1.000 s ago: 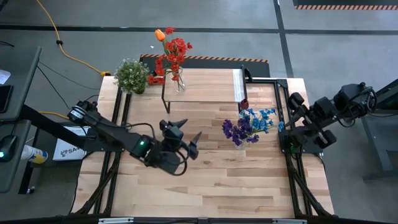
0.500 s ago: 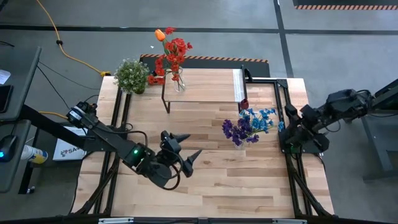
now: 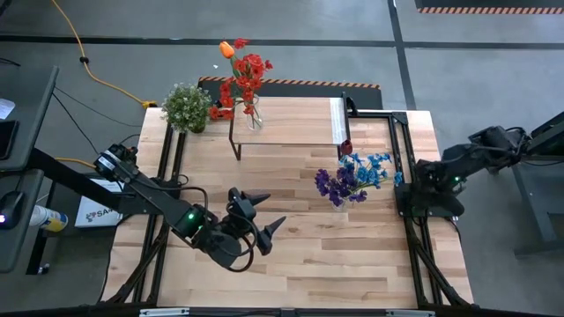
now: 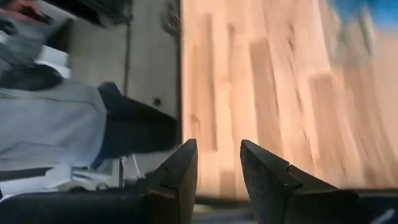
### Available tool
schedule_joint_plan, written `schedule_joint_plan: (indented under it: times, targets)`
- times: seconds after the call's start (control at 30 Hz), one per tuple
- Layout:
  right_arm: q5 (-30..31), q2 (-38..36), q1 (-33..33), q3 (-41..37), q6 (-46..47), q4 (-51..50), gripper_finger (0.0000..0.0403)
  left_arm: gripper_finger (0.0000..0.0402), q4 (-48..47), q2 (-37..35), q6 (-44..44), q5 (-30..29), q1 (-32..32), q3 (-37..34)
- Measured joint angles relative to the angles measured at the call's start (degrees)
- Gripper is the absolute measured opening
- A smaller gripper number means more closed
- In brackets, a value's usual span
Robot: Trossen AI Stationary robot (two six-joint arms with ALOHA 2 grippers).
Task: Pick and place flowers into a vace then onto a shelf
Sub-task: Put the right transparent vase on the shelf
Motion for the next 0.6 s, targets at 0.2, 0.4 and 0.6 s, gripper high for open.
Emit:
schedule_joint_plan:
  times: [0.2,0.4,0.6]
  targets:
    - [0.79,-1.30,0.00,0.00,1.78,-9.58,0.0114,0.0392,-0.14,0.00,0.00,0.20,0.00,0.00]
    - [5.54,-5.50,0.00,0.00,5.30,-13.84,0.0114,0.0392,-0.27,0.00,-0.02,0.20,-0.02,0.00]
    - [13.73,-11.46,-0.04,0.00,8.18,-16.38,0.0114,0.0392,-0.42,0.00,-0.04,0.17,0.00,0.00]
